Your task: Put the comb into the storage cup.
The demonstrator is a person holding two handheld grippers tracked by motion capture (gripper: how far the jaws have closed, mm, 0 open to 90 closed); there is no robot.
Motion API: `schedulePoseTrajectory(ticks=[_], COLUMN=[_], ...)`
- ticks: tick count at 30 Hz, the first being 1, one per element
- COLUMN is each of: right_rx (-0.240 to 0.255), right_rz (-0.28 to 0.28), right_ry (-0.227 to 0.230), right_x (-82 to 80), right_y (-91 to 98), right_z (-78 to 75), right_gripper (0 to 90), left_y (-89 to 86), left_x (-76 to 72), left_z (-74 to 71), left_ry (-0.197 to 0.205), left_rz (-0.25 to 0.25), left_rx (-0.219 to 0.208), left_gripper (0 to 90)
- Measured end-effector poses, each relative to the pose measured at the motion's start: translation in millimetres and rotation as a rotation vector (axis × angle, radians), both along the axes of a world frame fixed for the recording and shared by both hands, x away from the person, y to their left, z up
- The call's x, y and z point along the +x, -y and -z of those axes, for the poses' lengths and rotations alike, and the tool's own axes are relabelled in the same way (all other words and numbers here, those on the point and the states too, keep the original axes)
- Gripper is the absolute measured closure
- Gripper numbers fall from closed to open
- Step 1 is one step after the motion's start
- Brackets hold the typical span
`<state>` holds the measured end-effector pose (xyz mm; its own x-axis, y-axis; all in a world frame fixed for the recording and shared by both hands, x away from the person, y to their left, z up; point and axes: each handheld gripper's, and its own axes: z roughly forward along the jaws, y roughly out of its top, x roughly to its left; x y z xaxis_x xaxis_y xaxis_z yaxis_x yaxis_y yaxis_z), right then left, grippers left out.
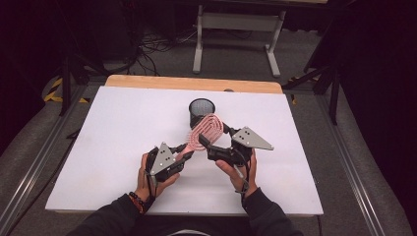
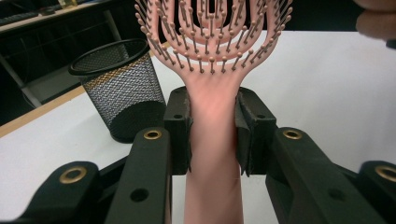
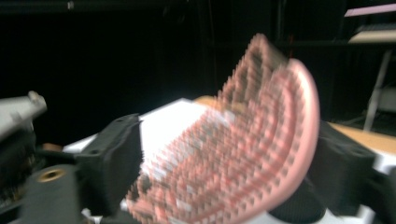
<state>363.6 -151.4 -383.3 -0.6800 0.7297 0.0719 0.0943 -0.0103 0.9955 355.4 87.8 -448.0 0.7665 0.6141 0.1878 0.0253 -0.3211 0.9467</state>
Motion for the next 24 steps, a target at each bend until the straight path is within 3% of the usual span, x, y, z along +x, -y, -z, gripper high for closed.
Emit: schedulePoseTrajectory(ticks=[1, 6, 11, 15, 18, 21, 24], right_rx=[0.0, 0.095, 0.143, 0.109, 0.099, 0.088, 0.057], right_rz=[0.0, -0.016, -0.058, -0.078, -0.087, -0.101, -0.116], right_ry=[0.0, -0.069, -0.08, -0.05, -0.034, -0.019, 0.0], right_x=[0.0, 5.8, 6.2, 1.9, -0.7, -3.5, -7.7], right_y=[0.0, 9.7, 13.9, 9.9, 8.7, 9.7, 10.0], right_z=[0.0, 2.8, 4.9, 2.3, 1.1, -0.6, -0.9], right_gripper=[31.4, 55.3, 62.2, 64.0, 64.4, 64.7, 64.8], left_y=[0.4, 1.1, 3.7, 8.3, 8.2, 9.6, 11.3], left_x=[-0.3, 0.2, 1.9, 1.7, 1.2, 0.4, 0.0], left_z=[0.3, 1.3, 4.5, 8.1, 7.7, 7.3, 8.4], left_ry=[0.006, 0.004, 0.002, 0.013, 0.02, 0.041, 0.035], left_rz=[-0.004, -0.006, -0.006, -0.03, -0.025, -0.014, -0.004], left_rx=[-0.002, 0.012, 0.037, 0.068, 0.066, 0.098, 0.108], left_gripper=[69.5, 69.5, 69.5, 69.2, 69.0, 67.4, 63.7])
